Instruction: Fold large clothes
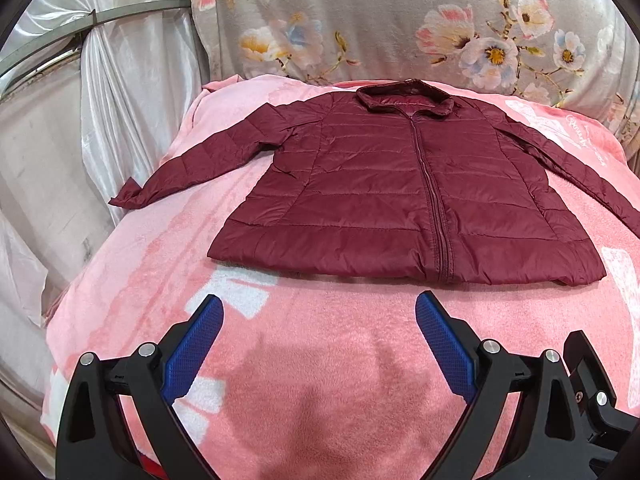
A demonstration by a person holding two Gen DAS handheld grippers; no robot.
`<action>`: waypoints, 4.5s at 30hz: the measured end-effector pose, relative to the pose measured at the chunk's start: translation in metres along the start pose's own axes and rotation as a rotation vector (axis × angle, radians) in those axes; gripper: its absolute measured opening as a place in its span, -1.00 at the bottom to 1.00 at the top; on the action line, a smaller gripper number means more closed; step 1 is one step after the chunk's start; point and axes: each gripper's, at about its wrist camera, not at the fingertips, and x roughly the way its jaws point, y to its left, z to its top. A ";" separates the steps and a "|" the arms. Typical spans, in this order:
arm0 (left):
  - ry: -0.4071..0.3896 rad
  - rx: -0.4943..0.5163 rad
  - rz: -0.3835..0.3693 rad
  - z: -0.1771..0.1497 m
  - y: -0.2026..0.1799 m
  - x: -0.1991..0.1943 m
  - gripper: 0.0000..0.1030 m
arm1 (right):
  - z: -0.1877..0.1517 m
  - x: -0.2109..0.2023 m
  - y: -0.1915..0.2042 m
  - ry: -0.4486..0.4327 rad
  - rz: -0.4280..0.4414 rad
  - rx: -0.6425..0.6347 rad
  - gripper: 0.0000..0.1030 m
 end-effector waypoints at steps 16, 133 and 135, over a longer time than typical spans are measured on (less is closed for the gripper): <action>0.003 -0.002 -0.002 -0.005 0.004 0.004 0.81 | -0.001 0.002 0.001 0.003 0.000 0.000 0.91; 0.113 -0.170 0.190 0.066 0.082 0.171 0.82 | 0.266 0.219 -0.167 -0.216 0.200 0.254 -0.82; 0.123 -0.180 0.194 0.064 0.088 0.174 0.82 | 0.274 0.220 -0.102 -0.198 0.314 0.144 -0.82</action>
